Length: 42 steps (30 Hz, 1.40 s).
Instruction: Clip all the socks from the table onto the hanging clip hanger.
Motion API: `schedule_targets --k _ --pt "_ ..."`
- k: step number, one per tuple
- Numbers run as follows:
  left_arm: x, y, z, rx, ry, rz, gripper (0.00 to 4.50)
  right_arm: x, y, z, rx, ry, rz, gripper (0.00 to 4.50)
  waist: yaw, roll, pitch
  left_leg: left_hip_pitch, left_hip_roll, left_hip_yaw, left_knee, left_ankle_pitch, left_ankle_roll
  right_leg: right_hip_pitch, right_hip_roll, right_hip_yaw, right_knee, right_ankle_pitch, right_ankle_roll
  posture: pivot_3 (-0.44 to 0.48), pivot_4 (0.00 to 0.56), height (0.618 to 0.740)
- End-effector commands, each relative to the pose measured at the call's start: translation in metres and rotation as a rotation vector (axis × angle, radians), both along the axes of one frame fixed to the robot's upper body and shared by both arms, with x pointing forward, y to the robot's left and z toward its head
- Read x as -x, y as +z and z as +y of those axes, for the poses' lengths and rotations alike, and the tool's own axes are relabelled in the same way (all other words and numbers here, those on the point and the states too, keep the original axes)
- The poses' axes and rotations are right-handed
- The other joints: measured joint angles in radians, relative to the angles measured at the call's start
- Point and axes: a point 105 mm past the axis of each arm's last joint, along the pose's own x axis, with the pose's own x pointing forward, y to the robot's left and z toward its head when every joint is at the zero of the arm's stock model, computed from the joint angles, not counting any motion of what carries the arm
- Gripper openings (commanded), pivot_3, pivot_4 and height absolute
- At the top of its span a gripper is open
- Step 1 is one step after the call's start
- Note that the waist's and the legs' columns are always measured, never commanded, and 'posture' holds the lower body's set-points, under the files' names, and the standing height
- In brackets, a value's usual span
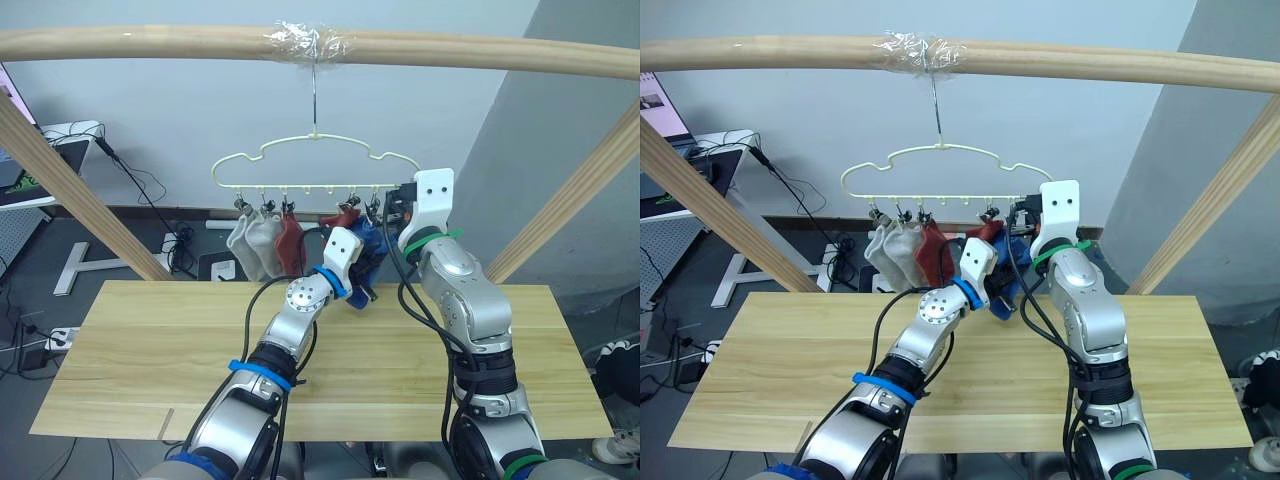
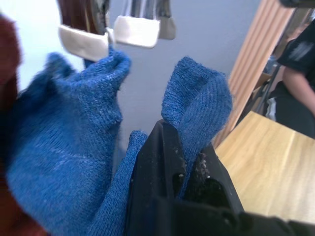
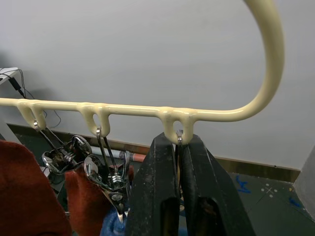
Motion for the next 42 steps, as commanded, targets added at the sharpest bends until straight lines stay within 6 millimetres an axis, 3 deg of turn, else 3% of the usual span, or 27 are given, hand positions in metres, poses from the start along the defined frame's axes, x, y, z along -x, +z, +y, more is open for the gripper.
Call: schedule_targets --k 1,19,20,22,26,31,32,36,37,42 --pt "-0.005 0.023 0.0 0.056 0.019 -0.072 0.02 0.004 0.016 -0.002 -0.022 -0.001 -0.056 0.0 0.0 0.0 0.001 0.0 0.0 0.0 0.0 0.0 0.0 0.0 0.0 0.0 0.0 0.0 0.0 -0.087 0.192 0.705" --pt "-0.007 0.04 -0.004 0.128 0.026 -0.096 0.02 0.006 0.018 0.0 -0.077 0.019 -0.05 0.0 0.0 -0.001 0.005 0.0 0.0 0.0 0.0 0.0 0.0 0.0 0.0 0.0 0.0 0.0 0.0 -0.087 0.193 0.705" --pt "-0.006 0.04 -0.005 0.13 0.019 -0.096 0.0 0.006 0.02 0.0 -0.091 0.019 -0.055 0.55 0.0 -0.001 0.005 0.0 0.0 0.0 0.0 0.0 0.0 0.0 0.0 0.0 0.0 0.0 0.0 -0.087 0.193 0.705" --pt "-0.006 0.041 -0.005 0.138 0.014 -0.096 0.0 0.006 0.021 -0.002 -0.094 0.015 -0.061 1.19 0.0 0.0 0.005 -0.001 0.0 0.0 0.0 0.0 0.0 0.0 0.0 0.0 0.0 0.0 0.0 -0.088 0.192 0.705" --pt "-0.004 0.034 -0.004 0.135 -0.009 -0.042 1.18 0.007 0.02 -0.004 -0.1 0.009 -0.055 2.75 -0.001 0.0 0.005 0.0 0.0 0.0 0.0 0.0 0.0 0.0 0.0 0.0 0.0 0.0 0.0 -0.087 0.192 0.705" --pt "0.012 0.021 -0.001 0.045 -0.106 -0.047 2.77 0.015 0.02 -0.008 -0.078 0.031 -0.059 4.5 -0.002 0.0 0.005 0.0 0.0 0.0 0.0 0.0 0.0 0.0 0.0 0.0 -0.001 0.0 0.0 -0.085 0.19 0.705" --pt "0.017 0.02 0.002 0.031 -0.134 -0.052 3.08 0.017 0.019 -0.009 -0.059 0.044 -0.058 4.5 -0.002 0.0 0.006 0.0 0.0 0.0 -0.001 0.0 0.0 0.0 0.0 0.0 -0.001 0.0 0.0 -0.085 0.19 0.705" --pt "0.042 0.012 0.049 -0.082 -0.217 -0.054 4.33 0.044 0.007 -0.013 0.11 0.207 -0.018 4.5 -0.007 0.001 0.006 -0.001 0.001 0.0 -0.002 0.0 -0.001 0.0 0.0 0.0 -0.001 0.0 0.0 -0.087 0.186 0.705" --pt "0.046 0.01 0.053 -0.1 -0.228 -0.045 4.47 0.046 0.006 -0.014 0.127 0.222 -0.013 4.5 -0.009 0.002 0.007 0.0 0.001 0.0 -0.003 0.0 -0.001 0.0 0.0 0.0 -0.001 0.0 -0.001 -0.083 0.184 0.705" --pt "0.061 0.022 0.118 -0.172 -0.153 0.042 4.47 0.071 0.001 -0.014 0.331 0.426 -0.017 4.5 -0.018 0.004 0.01 0.001 0.001 -0.001 -0.003 0.0 -0.001 0.0 0.0 0.0 -0.001 -0.003 0.004 -0.064 0.176 0.705"
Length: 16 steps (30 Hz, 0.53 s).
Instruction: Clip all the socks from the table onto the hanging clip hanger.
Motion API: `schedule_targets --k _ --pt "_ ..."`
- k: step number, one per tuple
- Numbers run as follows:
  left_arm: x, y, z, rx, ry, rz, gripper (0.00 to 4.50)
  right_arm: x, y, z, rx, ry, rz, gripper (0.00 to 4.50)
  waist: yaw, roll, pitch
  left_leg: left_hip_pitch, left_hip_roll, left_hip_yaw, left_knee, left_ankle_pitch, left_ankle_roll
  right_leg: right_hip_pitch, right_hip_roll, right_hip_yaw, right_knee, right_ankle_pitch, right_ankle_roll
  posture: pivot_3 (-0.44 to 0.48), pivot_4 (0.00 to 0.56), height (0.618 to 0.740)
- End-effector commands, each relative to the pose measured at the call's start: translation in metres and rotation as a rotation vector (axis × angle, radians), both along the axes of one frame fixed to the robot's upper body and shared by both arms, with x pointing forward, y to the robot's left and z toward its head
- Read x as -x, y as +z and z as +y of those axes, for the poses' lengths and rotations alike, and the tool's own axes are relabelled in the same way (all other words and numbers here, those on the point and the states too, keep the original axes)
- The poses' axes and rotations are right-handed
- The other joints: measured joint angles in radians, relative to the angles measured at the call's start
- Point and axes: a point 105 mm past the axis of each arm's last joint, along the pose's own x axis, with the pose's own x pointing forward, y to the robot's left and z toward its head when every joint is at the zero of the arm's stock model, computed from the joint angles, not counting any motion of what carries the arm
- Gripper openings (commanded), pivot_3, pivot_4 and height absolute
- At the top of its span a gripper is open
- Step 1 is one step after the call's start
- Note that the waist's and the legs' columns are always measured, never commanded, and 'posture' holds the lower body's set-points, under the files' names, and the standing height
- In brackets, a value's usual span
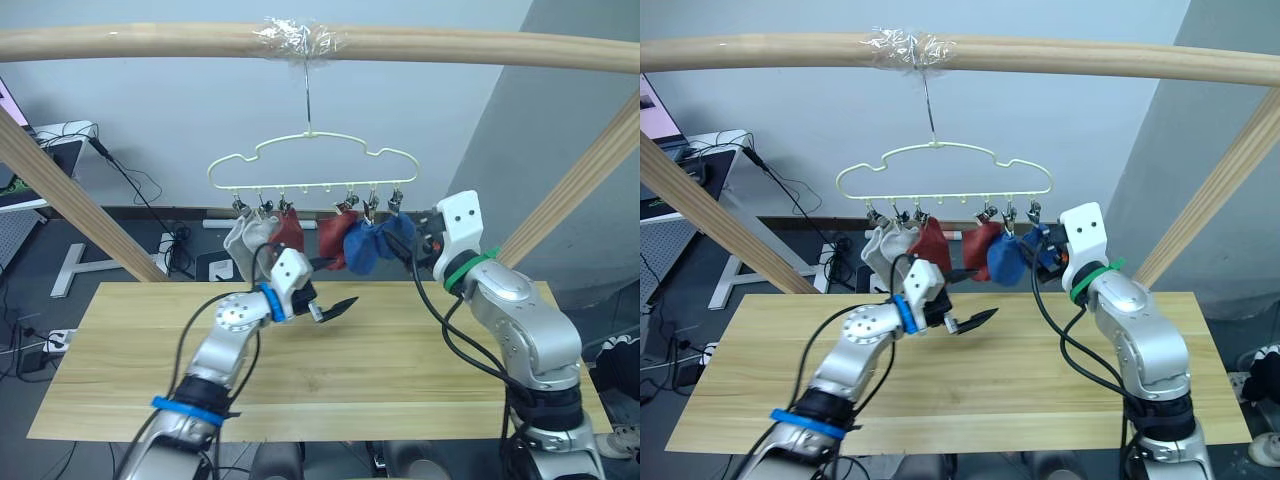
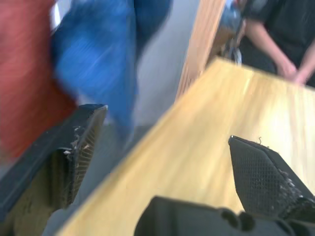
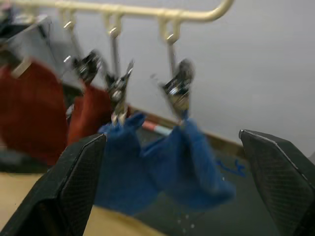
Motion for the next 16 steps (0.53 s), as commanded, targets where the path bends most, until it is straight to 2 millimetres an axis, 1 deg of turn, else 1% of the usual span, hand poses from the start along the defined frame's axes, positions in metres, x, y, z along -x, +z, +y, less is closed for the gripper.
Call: schedule_targets --k 1,2,3,4,5,6,8,9,14,16 --pt "0.005 0.034 0.036 0.013 0.068 -0.02 4.47 0.022 0.017 0.009 0.109 0.18 -0.089 4.5 -0.004 -0.001 0.001 0.0 0.0 0.0 0.0 0.0 0.0 0.0 0.0 0.0 0.0 0.0 0.0 -0.053 0.171 0.705" --pt "0.007 0.042 0.051 0.007 0.107 -0.023 4.47 0.026 0.019 0.008 0.15 0.221 -0.113 4.5 -0.005 -0.001 0.001 0.0 0.0 0.0 0.0 0.0 0.0 0.0 0.0 0.0 0.0 0.0 0.0 -0.042 0.167 0.705" --pt "0.009 0.047 0.06 0.003 0.129 -0.024 4.47 0.029 0.021 0.007 0.177 0.248 -0.129 4.5 -0.005 -0.001 0.001 0.0 0.0 0.0 0.0 0.0 0.0 0.0 0.0 0.0 -0.001 0.0 0.0 -0.042 0.167 0.705" --pt "0.013 0.044 0.07 -0.025 0.135 0.033 4.47 0.033 0.023 0.006 0.2 0.282 -0.151 4.5 -0.005 -0.001 0.001 0.0 0.0 0.0 0.0 0.0 0.0 0.0 0.0 0.0 -0.001 0.0 0.0 -0.03 0.164 0.705" --pt "0.016 0.042 0.075 -0.044 0.137 0.078 4.47 0.036 0.024 0.005 0.211 0.304 -0.163 4.5 -0.005 -0.001 0.001 0.0 0.0 0.0 0.0 0.0 0.0 0.0 0.0 -0.001 -0.001 0.0 0.0 -0.03 0.164 0.705" --pt "0.015 0.043 0.092 -0.106 0.21 0.058 4.47 0.037 0.027 0.0 0.214 0.312 -0.177 4.5 -0.005 -0.001 0.001 0.0 0.0 0.0 0.0 0.0 0.0 0.0 0.0 -0.001 -0.002 0.0 0.0 -0.009 0.157 0.705" --pt "0.017 0.056 0.125 -0.187 0.317 0.014 4.47 0.039 0.031 -0.014 0.205 0.321 -0.171 4.5 0.0 -0.001 0.001 0.0 0.0 0.0 -0.001 0.0 0.0 0.0 0.0 -0.001 -0.003 0.0 0.0 0.021 0.147 0.705" --pt "0.018 0.06 0.135 -0.204 0.346 0.007 4.47 0.04 0.033 -0.018 0.201 0.327 -0.168 4.5 0.003 -0.001 0.001 0.0 0.0 0.0 -0.002 0.0 0.0 0.0 -0.001 -0.001 -0.005 0.0 0.0 0.021 0.147 0.705" --pt "0.017 0.066 0.153 -0.18 0.395 0.029 4.47 0.036 0.036 -0.032 0.235 0.333 -0.192 4.5 0.032 -0.002 0.0 0.0 0.0 0.0 -0.004 0.0 0.0 0.001 -0.002 -0.001 -0.007 0.0 0.0 0.051 0.13 0.705" --pt "0.017 0.066 0.154 -0.17 0.394 0.041 4.47 0.035 0.036 -0.034 0.237 0.338 -0.195 4.5 0.038 -0.002 0.0 0.0 0.0 0.0 -0.004 0.0 0.0 0.001 -0.002 -0.001 -0.007 0.0 0.0 0.056 0.124 0.705"
